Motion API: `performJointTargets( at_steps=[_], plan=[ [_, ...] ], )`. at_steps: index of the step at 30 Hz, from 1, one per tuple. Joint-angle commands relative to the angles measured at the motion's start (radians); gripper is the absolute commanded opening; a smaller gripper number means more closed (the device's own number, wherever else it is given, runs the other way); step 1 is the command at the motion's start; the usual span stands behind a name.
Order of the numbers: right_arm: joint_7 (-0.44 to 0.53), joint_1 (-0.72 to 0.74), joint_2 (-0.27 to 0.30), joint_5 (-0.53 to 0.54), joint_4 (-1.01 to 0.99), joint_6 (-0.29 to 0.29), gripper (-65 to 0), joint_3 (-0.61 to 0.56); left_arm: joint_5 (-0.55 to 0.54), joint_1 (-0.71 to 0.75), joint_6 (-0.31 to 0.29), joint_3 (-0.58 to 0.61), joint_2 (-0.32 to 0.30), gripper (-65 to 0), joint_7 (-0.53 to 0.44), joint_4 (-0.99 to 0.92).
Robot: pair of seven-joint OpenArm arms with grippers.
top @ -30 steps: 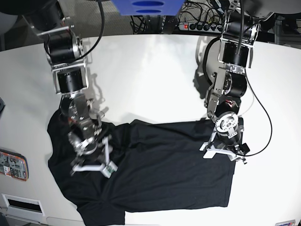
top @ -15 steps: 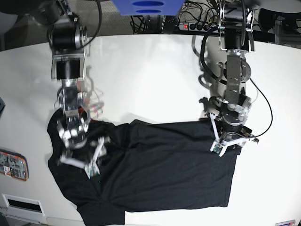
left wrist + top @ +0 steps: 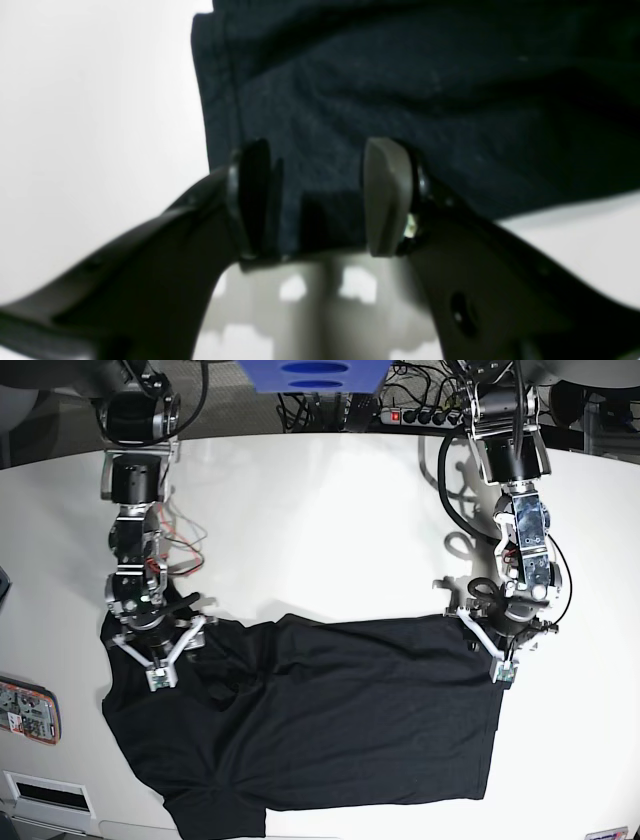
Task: Fold the T-shirt properly
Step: 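Pull the shirt back toward the robot and lay it flat, then open both grippers and release the shoulder edge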
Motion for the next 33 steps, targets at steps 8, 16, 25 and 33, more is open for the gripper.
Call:
performJointTargets(
  at_steps=[8,16,25,33],
  plan=[
    [0.094,0.032,0.005,0.005,-0.158,-0.003,-26.8,0.002,-0.010,-0.008,0.001,-0.003,-0.012,-35.6,-0.139,-0.177],
    [0.105,-0.104,0.005,0.005,-0.143,-0.003,-26.8,0.007,-0.010,0.110,0.001,-0.001,-0.054,-35.6,-0.132,-0.169],
    [0.103,-0.264,0.005,0.007,-0.011,-0.003,-26.8,0.014,-0.012,0.253,0.001,-0.006,-0.120,-35.6,-0.132,-0.119],
    [0.103,-0.442,0.005,0.007,0.156,-0.003,-26.8,0.082,-0.012,0.433,0.000,-0.059,-0.114,-35.6,-0.132,0.079]
  ],
)
